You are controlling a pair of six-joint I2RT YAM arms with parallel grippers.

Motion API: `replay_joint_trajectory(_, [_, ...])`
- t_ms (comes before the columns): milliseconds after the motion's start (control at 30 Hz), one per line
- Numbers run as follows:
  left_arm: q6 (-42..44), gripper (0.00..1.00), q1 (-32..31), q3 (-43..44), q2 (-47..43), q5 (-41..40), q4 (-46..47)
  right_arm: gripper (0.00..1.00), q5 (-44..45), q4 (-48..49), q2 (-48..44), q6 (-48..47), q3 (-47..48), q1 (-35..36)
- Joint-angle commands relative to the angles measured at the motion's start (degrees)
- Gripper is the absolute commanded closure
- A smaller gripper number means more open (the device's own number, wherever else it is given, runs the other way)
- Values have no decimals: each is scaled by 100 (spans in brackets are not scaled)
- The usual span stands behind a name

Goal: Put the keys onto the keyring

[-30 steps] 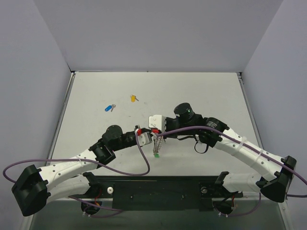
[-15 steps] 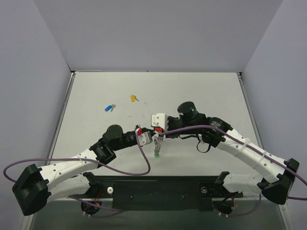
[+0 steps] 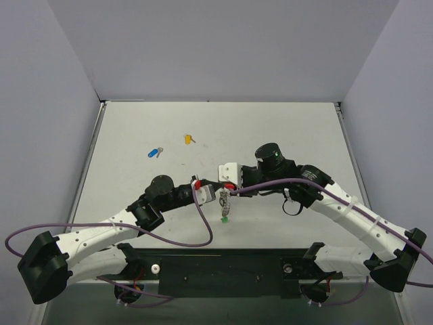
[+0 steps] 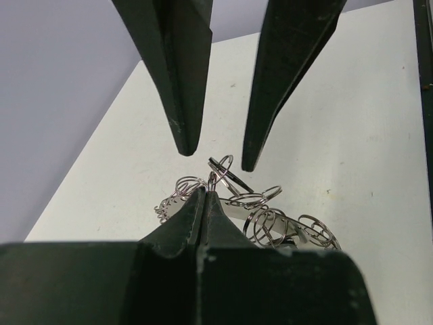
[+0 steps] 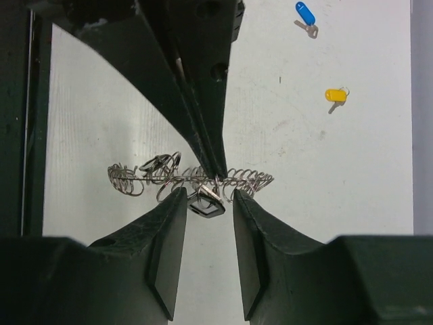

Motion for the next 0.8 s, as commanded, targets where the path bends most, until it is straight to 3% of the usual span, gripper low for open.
replay_joint_trajectory(0, [-68,100,25,389,-29,-50,360,70,-233,-485,-203,-713,229,-39])
replay_joint_trajectory(633, [-94,100,25,406,-29,-76,308,81,312,-107,-90,-803,36,163])
replay_joint_trajectory(767, [-94,100,25,415,-38,-67,299,89,356,-90,-89,-803,36,181])
